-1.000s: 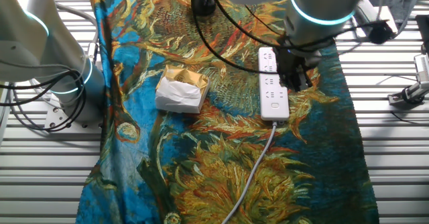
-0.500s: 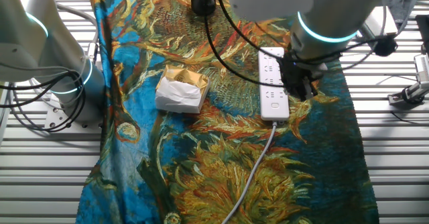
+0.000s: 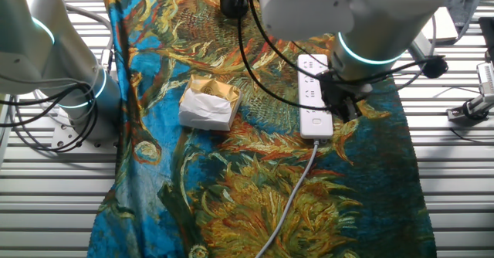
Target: Turn off the power strip by pressing the button
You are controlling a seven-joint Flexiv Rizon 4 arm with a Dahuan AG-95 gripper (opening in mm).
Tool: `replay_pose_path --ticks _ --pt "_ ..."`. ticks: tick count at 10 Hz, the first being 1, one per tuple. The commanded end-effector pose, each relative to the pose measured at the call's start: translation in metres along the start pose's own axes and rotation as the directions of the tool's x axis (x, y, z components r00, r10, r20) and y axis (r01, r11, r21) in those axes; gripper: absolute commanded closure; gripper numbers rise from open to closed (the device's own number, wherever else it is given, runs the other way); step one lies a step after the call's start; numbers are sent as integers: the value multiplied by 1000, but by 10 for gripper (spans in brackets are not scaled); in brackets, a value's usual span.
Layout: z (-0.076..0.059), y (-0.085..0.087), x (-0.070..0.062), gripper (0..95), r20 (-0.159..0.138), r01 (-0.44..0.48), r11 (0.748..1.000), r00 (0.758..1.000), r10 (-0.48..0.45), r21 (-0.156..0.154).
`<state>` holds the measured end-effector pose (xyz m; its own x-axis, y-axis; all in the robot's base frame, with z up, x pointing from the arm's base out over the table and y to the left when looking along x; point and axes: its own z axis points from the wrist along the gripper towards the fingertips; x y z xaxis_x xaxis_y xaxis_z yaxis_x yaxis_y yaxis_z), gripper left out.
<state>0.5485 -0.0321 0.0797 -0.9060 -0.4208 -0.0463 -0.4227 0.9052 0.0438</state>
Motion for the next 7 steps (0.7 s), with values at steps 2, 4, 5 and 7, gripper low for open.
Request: replay_pose_path --ticks 2,4,5,7 --pt "14 -3 4 950 6 6 1000 1000 -6 -7" --pt "22 -6 7 950 18 8 999 1000 -7 -35" --pt "24 -7 8 950 17 9 999 1000 -8 -34" --pt "27 -7 10 950 17 13 999 1000 -13 -34"
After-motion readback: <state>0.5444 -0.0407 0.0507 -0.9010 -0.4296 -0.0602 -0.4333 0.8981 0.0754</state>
